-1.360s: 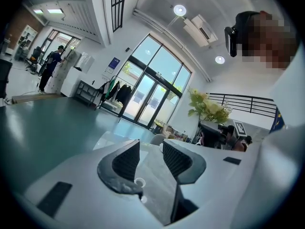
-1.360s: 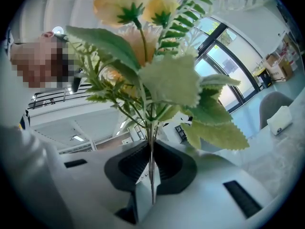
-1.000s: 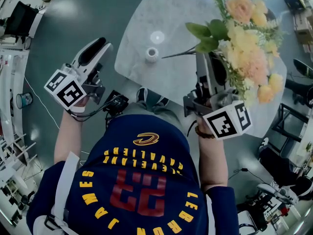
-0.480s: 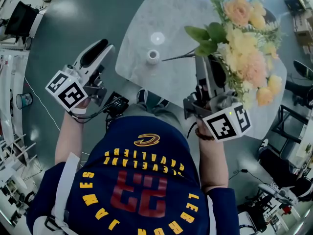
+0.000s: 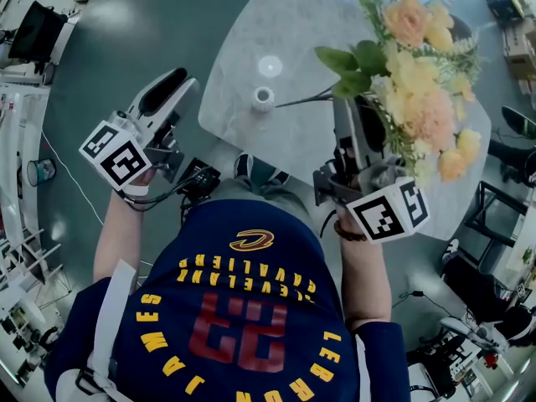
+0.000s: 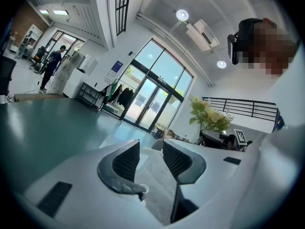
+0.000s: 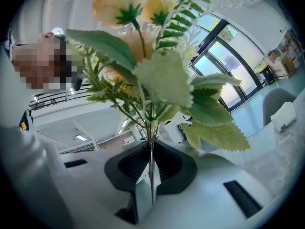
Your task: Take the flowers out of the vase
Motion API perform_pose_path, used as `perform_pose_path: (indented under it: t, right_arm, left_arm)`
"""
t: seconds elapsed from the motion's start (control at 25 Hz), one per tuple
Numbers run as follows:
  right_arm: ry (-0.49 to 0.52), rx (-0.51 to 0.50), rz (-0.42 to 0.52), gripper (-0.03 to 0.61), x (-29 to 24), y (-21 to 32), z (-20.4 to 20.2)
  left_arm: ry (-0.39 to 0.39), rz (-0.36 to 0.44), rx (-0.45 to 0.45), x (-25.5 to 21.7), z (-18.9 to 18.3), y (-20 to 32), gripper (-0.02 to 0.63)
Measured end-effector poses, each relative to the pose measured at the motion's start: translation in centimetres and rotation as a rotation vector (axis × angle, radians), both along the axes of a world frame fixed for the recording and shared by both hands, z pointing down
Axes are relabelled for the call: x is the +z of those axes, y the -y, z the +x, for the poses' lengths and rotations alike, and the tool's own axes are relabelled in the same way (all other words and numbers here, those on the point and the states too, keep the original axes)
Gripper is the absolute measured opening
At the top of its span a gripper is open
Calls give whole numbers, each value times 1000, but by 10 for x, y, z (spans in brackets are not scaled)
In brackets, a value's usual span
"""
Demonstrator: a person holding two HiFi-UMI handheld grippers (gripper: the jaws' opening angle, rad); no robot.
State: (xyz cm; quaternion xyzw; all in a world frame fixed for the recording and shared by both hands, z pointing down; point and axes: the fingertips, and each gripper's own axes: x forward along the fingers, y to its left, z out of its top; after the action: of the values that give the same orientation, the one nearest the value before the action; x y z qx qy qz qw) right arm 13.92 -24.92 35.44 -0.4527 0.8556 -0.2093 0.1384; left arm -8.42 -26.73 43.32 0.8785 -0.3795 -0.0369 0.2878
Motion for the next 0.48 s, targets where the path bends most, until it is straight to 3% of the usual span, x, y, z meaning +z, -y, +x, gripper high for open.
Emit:
perform_pose_path:
  t: [0.48]
  right_arm:
    - [6,0,2,34,0,-1,5]
  left_arm:
    - [0,3,-2,-2,6,-3,153]
